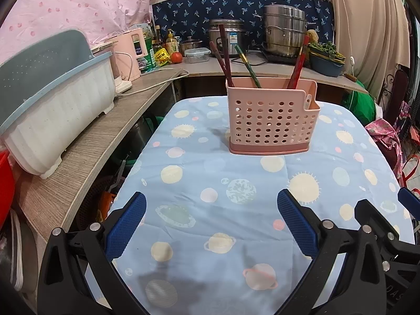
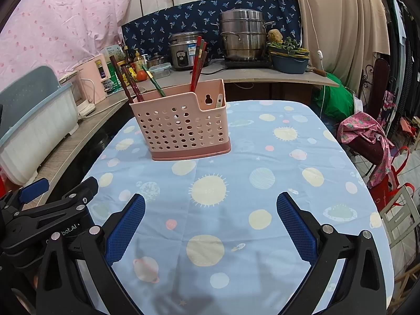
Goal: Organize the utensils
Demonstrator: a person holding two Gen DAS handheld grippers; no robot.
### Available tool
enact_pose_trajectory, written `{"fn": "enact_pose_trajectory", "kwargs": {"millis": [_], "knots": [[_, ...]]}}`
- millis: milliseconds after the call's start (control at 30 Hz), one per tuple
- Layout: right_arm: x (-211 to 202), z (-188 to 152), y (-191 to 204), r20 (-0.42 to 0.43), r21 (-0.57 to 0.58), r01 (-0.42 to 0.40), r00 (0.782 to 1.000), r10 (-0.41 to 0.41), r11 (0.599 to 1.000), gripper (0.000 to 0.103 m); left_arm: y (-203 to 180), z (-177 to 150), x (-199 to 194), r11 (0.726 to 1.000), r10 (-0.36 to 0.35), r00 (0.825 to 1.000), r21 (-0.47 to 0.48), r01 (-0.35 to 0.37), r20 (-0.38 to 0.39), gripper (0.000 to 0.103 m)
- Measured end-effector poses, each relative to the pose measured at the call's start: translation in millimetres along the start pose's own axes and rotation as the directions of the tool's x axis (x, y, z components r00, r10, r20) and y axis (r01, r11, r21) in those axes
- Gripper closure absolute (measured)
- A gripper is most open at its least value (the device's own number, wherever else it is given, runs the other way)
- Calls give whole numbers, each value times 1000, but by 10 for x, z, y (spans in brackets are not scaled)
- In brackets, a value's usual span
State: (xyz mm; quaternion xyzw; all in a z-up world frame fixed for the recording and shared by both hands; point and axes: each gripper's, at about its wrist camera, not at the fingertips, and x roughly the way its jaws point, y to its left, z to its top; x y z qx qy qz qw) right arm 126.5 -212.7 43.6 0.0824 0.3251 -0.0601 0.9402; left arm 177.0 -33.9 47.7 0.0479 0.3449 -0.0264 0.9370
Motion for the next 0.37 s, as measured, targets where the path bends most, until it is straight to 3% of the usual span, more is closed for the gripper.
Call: {"fn": "enact_pose_trajectory", "kwargs": {"millis": [367], "knots": [[1,4,2,0,-1,-1,1000,1,1000,6,-4,7,15,1000,-4,1000,-1,4,11,8]]}}
